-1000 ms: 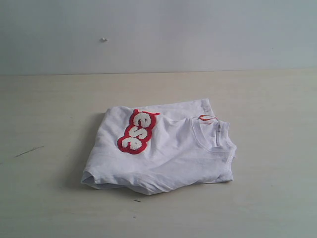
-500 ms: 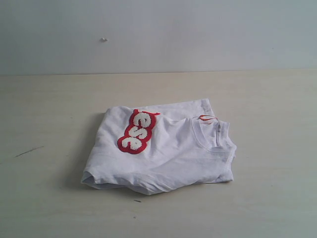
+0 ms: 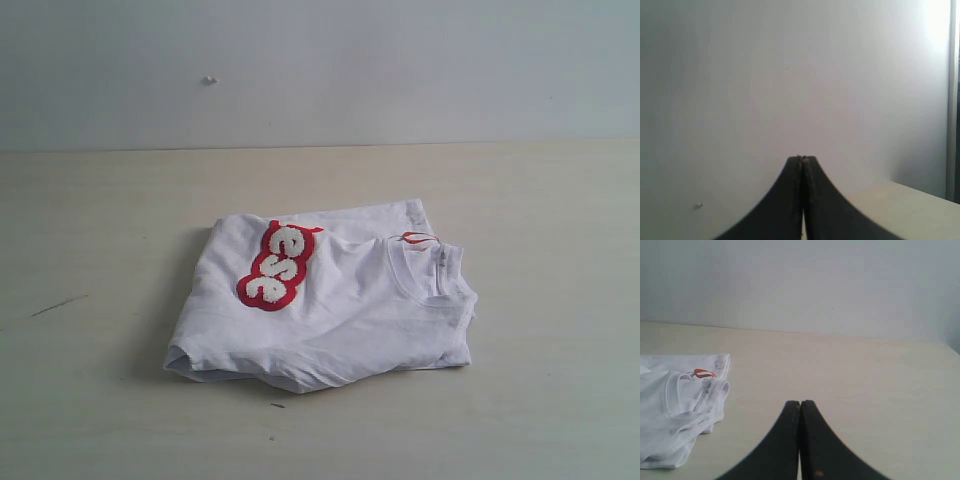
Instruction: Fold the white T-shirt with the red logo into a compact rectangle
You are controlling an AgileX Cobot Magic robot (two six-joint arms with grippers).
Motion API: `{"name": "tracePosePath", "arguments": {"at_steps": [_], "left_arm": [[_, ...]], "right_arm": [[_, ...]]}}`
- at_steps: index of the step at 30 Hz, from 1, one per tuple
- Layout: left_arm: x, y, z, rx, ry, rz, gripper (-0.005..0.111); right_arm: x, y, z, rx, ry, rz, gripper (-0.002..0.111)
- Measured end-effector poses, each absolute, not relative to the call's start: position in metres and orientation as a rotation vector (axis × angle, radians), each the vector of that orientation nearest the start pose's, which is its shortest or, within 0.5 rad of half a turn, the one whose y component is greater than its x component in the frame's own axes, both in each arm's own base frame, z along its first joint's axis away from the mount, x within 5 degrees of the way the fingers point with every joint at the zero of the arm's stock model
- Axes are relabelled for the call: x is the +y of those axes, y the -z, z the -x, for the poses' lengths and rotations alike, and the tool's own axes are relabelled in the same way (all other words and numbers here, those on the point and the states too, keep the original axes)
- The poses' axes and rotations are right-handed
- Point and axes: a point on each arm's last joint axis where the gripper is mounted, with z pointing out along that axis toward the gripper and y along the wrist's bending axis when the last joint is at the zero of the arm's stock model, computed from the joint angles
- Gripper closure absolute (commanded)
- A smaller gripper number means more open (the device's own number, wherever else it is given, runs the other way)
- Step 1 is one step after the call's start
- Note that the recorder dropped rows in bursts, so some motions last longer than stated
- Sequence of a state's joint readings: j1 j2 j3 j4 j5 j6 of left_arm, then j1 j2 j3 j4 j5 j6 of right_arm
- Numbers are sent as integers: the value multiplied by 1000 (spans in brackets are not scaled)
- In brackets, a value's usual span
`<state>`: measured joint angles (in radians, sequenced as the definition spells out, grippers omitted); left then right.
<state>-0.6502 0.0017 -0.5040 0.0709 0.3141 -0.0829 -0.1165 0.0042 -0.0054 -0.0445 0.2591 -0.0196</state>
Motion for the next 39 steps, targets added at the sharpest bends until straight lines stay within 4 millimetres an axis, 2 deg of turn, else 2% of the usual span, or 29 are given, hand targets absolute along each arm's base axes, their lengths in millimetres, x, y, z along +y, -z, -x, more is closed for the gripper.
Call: {"name": "tracePosePath", "arguments": {"at_steps": [25,33,39], "left_arm": [[1,-345,-2,1248,519,-407,107],[1,-345,-2,1274,310,-265,107],[2,-345,-2,1294,42,-55,107]], "right_arm": [[-7,-191,-55,1742,134,-62,108],[-7,-191,-55,1742,134,-62,108],[-7,-191,-55,1744,134,-62,108]]}}
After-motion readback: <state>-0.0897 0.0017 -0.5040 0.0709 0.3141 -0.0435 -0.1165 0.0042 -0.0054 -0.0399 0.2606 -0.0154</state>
